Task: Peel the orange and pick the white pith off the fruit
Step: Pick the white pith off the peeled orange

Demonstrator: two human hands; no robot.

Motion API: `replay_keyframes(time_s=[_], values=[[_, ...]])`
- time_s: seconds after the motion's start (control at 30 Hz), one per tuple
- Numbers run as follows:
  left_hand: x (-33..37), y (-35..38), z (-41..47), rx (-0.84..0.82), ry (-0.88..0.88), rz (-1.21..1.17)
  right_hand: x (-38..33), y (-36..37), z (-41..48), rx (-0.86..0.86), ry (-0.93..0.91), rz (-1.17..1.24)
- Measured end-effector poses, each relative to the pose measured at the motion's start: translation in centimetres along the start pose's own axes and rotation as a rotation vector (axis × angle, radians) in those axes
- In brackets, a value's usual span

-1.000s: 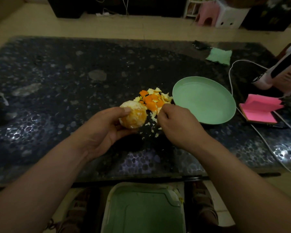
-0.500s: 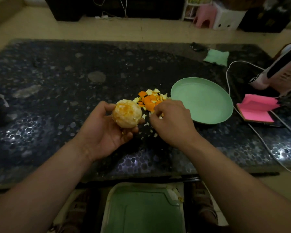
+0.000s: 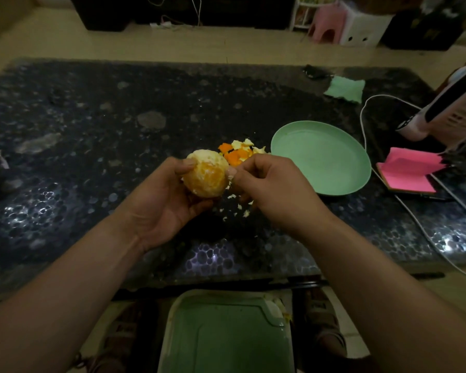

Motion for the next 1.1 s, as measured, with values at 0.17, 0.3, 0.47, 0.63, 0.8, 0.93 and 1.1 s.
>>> replay_keyframes(time_s=[0.17, 0.3, 0.47, 0.63, 0.8, 0.93, 1.1], values=[[0.4, -0.1, 0.2, 0.045, 0.054, 0.050, 0.1, -0.1, 0.0, -0.003, 0.009, -0.008], [0.4, 0.2, 0.1, 0.071, 0.084, 0.097, 0.1, -0.3, 0.1, 0.037, -0.011, -0.050], [0.3, 0.4, 0.1, 0.101, 0.112, 0.112, -0.4, -0.2, -0.1, 0.118, -0.070, -0.161], [0.5, 0.4, 0.0, 0.061, 0.112, 0.088, -0.9, -0.4, -0.3, 0.138, -0.124, -0.123], [0.9, 0.5, -0.1, 0.054, 0.111, 0.026, -0.9, -0.8, -0.4, 0.083, -0.110, -0.054], [1.2, 0.4, -0.1, 0.035, 0.127, 0.068, -0.9, -0.7, -0.4, 0.047, -0.092, -0.046], [1.7, 0.5, 0.0, 0.022, 0.200, 0.188, -0.6, -0.2, -0.2, 0.050, -0.095, -0.151]])
Point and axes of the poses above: each hand's wrist, its own z-axis towards the middle knuckle, its own y-axis out of the palm, x = y × z, the point moved 10 cm from there along z, towards the middle knuckle, and after that the axes turned 1 degree about y, right-handed, at the moved point
